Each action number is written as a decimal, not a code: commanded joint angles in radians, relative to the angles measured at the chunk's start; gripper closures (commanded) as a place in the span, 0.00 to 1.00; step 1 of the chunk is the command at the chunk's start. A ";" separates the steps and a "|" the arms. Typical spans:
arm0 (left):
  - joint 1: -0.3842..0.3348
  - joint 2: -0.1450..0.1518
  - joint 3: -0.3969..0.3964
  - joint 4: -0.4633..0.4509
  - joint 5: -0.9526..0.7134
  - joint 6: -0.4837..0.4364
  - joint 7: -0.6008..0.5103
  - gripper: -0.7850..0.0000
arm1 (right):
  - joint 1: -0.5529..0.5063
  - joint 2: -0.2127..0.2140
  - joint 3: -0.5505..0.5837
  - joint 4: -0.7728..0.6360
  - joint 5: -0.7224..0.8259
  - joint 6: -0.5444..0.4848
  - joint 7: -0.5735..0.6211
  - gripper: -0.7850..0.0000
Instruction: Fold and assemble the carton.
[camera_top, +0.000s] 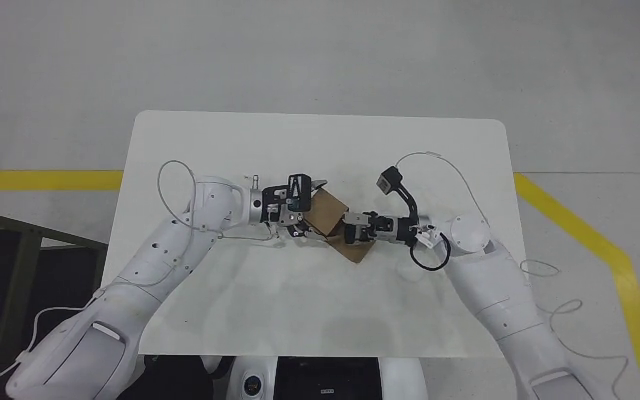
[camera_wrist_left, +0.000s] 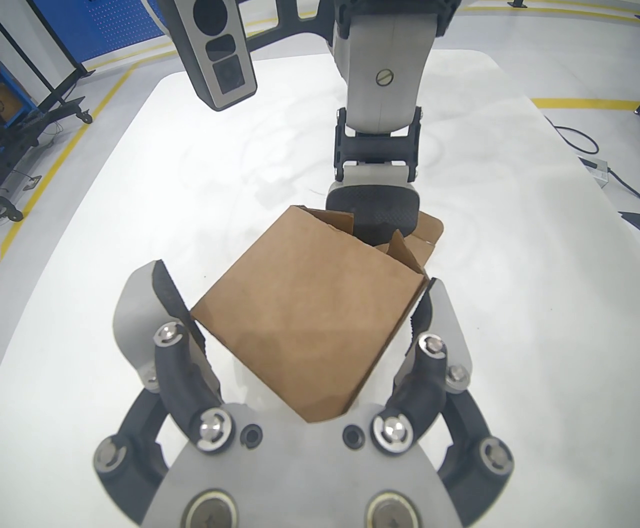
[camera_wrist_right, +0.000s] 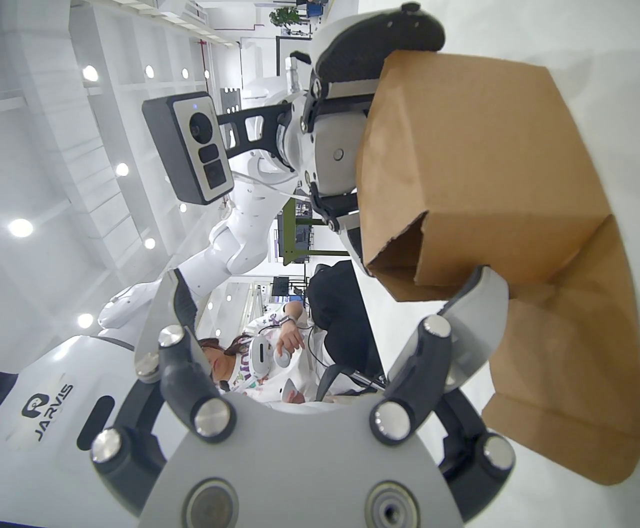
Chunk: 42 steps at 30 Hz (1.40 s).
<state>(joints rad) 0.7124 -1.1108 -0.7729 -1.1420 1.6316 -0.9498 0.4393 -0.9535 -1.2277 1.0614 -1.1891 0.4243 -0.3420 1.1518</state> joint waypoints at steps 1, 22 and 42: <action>0.002 0.000 0.000 -0.004 0.001 0.000 -0.004 0.00 | 0.005 -0.003 -0.009 0.009 0.004 -0.002 -0.010 0.00; 0.024 0.007 -0.027 -0.024 -0.017 -0.015 -0.067 0.00 | 0.034 -0.035 -0.059 0.061 0.038 -0.005 -0.167 0.00; 0.047 0.007 -0.058 -0.045 -0.097 -0.018 -0.187 0.00 | 0.087 -0.050 -0.076 0.132 0.055 -0.014 -0.109 0.00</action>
<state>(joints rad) 0.7589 -1.1033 -0.8308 -1.1862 1.5365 -0.9687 0.2548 -0.8668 -1.2787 0.9828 -1.0574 0.4800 -0.3555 1.0395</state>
